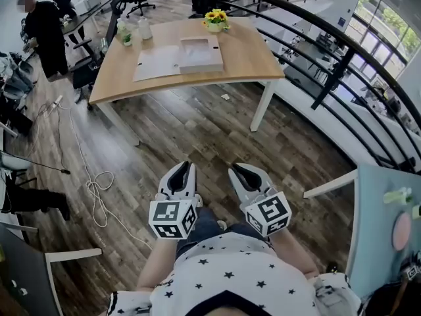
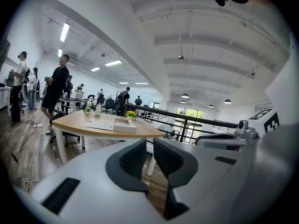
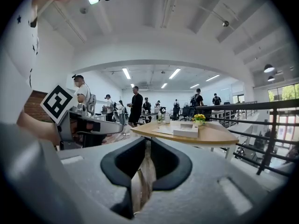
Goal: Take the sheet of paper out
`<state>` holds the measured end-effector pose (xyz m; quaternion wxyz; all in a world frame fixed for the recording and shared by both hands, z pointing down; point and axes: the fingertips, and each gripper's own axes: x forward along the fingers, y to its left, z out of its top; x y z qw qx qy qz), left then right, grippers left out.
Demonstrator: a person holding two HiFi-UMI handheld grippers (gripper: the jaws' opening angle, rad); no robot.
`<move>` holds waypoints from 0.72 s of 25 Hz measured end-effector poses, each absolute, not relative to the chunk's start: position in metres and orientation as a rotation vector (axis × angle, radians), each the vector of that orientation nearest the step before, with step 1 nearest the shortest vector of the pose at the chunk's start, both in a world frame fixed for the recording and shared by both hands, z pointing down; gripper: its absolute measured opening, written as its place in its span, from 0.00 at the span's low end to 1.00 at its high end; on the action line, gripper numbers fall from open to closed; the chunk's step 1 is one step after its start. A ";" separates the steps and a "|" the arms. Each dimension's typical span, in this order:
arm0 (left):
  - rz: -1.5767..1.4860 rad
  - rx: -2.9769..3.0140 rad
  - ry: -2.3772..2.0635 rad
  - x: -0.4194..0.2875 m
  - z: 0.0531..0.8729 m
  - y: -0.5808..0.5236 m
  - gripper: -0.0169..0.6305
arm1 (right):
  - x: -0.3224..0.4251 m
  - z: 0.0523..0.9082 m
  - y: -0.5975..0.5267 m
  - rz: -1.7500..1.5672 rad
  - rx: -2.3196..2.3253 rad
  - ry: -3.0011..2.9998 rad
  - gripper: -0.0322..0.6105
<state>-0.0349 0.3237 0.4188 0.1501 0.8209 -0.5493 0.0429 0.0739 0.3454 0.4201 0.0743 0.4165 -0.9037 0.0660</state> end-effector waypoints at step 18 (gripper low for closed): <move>0.122 2.355 -1.573 -0.032 0.424 0.250 0.24 | 0.070 0.428 0.270 0.234 1.181 -2.744 0.30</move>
